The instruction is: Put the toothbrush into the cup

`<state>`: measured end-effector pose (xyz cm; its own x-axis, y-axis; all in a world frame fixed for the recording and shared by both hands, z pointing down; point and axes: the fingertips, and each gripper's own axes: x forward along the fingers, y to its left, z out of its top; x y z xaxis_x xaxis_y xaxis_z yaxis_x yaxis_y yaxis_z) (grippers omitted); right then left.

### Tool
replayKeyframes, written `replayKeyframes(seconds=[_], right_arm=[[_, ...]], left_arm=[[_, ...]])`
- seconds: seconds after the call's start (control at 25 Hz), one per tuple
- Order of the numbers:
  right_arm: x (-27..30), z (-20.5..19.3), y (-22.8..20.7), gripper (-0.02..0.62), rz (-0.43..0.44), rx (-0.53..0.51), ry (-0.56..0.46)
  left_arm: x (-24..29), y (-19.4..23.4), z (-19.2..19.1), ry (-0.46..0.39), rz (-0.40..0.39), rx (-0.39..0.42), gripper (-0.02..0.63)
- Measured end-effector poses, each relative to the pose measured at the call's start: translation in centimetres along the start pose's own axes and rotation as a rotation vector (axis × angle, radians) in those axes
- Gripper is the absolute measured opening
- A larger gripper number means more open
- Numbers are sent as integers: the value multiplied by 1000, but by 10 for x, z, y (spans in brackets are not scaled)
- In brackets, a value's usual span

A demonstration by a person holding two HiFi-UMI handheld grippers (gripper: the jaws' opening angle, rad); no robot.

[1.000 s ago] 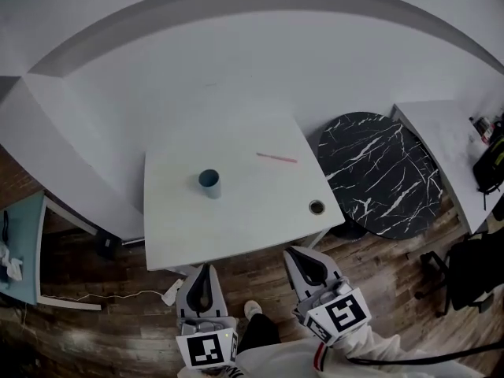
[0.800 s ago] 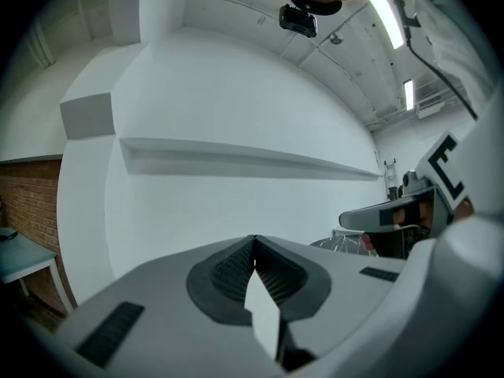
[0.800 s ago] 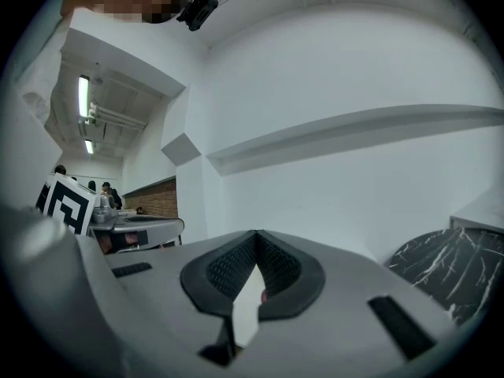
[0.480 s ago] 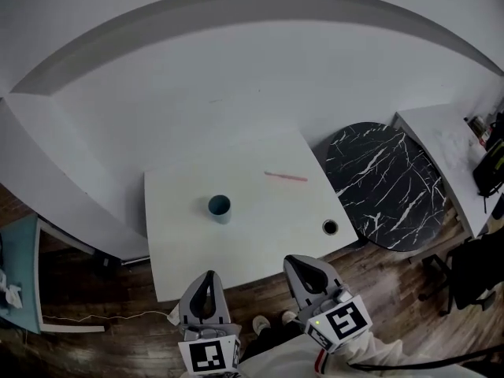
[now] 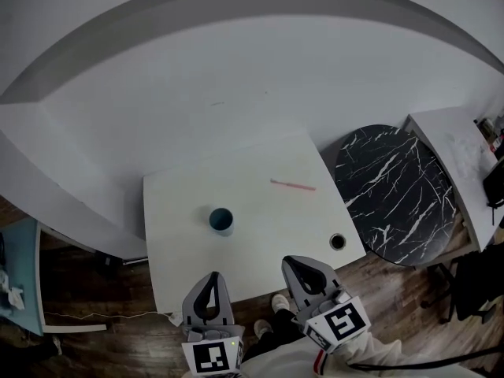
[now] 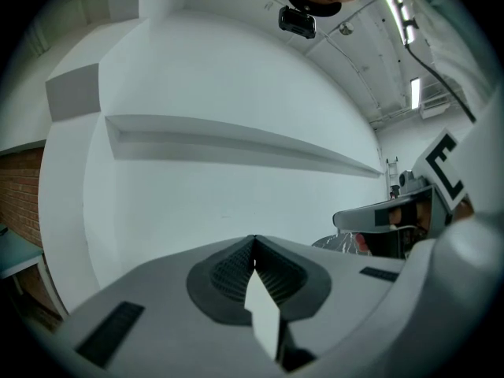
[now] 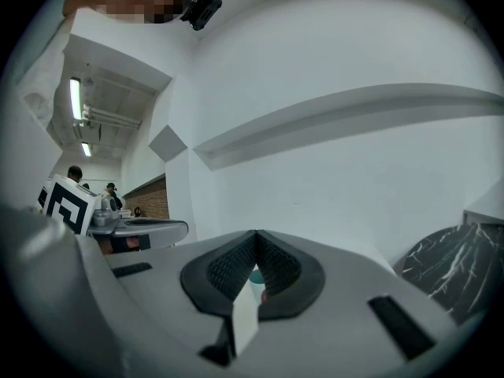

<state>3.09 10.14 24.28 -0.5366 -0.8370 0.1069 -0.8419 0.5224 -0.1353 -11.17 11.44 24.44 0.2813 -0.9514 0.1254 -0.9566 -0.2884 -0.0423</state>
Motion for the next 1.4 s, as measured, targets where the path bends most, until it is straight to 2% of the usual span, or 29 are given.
replayKeyframes(seconds=[0.4, 0.72, 1.0, 1.24, 1.4], right_arm=[[52, 0, -52, -2, 79, 8, 23], [77, -10, -63, -2, 100, 27, 50], [105, -34, -66, -2, 78, 30, 88], [124, -60, -78, -2, 36, 35, 123], [135, -79, -87, -2, 9, 42, 144]], left_arm=[[65, 0, -5, 38, 72, 1, 9], [84, 10, -20, 82, 104, -12, 9], [108, 27, -53, 119, 76, -43, 9], [132, 34, -88, 159, 32, -106, 9], [142, 34, -98, 166, 20, -119, 9]])
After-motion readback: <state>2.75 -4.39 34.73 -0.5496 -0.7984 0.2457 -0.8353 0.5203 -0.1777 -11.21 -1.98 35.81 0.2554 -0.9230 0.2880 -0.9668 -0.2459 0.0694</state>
